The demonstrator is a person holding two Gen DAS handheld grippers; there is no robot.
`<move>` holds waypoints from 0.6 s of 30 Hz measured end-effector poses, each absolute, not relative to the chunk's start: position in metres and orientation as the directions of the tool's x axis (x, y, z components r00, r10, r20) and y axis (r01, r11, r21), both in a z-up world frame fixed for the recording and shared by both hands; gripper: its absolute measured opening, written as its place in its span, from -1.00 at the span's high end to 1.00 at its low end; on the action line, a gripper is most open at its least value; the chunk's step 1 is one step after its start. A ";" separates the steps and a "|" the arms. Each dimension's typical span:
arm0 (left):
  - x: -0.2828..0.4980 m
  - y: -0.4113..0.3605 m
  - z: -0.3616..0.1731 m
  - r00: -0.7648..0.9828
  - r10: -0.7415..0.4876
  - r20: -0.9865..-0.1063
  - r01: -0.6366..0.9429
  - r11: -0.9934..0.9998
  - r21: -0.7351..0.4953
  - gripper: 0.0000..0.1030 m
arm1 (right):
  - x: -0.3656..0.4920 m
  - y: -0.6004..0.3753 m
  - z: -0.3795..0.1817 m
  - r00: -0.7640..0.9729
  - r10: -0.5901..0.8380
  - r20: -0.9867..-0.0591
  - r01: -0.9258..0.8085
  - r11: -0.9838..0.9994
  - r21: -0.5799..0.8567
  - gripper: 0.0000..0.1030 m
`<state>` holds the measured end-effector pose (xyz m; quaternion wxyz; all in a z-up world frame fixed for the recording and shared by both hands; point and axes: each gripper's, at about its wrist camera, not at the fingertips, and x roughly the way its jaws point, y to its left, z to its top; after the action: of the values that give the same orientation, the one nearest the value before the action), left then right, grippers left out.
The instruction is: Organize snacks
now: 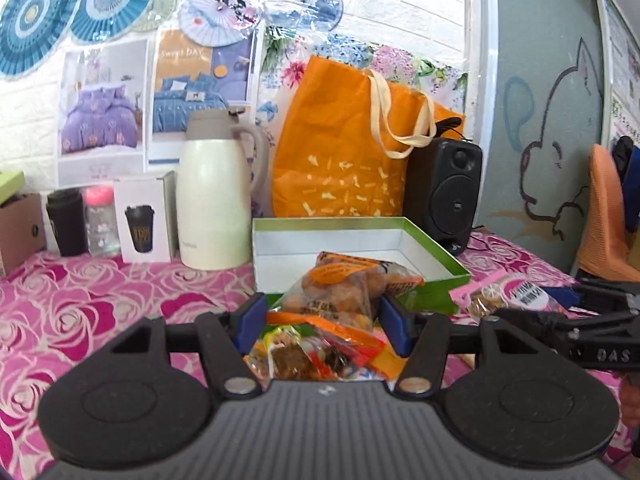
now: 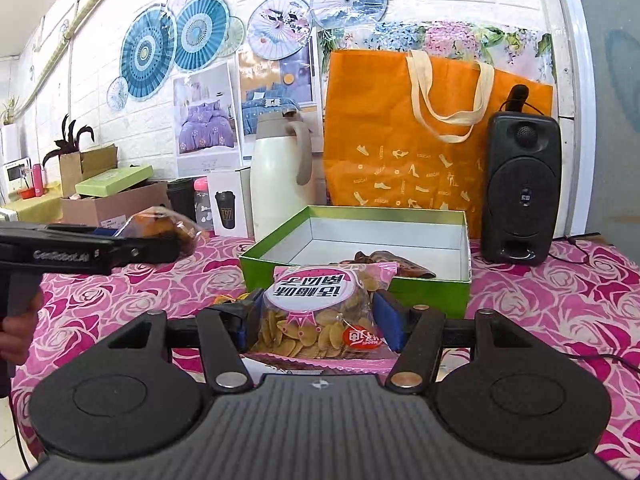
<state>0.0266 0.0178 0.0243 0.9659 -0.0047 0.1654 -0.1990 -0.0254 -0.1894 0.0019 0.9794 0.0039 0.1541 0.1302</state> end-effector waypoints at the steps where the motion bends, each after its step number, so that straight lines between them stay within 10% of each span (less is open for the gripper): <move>1: 0.030 0.014 0.025 0.873 -0.374 -0.314 0.373 0.926 -0.064 -0.16 | -0.024 -0.189 0.002 0.919 0.259 -0.299 -0.255 0.966 0.054 -0.89; 18: 0.158 -0.037 0.019 0.905 -0.219 -0.366 0.225 0.974 -0.027 -0.17 | 0.085 -0.228 0.007 0.969 0.066 -0.237 -0.046 0.995 0.089 -0.89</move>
<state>0.1579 -0.0367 0.0193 0.9758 0.0081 0.1865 -0.1136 0.0846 -0.2279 0.0074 0.9914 0.0413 0.1207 0.0281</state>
